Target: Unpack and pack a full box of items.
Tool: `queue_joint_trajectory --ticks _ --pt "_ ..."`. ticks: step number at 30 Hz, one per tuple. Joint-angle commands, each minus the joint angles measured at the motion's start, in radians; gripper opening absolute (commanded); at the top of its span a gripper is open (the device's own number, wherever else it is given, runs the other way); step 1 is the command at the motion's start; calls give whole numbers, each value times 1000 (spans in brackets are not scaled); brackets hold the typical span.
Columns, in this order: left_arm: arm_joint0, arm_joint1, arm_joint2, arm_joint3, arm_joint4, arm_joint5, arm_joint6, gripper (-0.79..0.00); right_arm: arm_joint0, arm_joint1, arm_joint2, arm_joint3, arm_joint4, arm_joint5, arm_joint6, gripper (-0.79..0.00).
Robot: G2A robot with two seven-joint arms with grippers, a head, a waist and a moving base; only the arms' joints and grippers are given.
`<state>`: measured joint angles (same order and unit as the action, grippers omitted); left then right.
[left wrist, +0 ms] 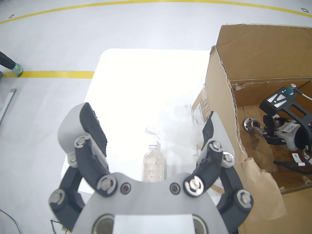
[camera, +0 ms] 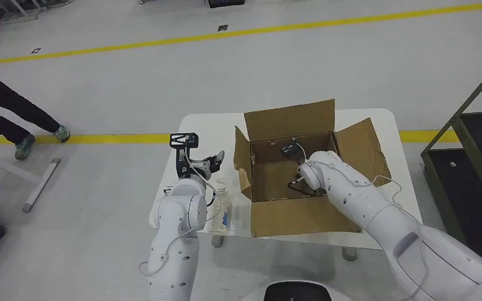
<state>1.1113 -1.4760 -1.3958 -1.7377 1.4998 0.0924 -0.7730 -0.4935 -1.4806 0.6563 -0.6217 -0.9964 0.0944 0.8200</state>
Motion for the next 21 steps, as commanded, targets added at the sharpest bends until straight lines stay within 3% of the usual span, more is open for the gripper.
queue_joint_trajectory --ticks 1,12,21 --pt "0 0 0 0 0 0 0 0 4 -7 -3 16 -5 0 -10 -453" --pt "0 0 0 0 0 0 0 0 21 -53 -18 124 -1 -28 -65 -459" --pt "0 0 0 0 0 0 0 0 42 -83 -17 203 5 -49 -96 -582"
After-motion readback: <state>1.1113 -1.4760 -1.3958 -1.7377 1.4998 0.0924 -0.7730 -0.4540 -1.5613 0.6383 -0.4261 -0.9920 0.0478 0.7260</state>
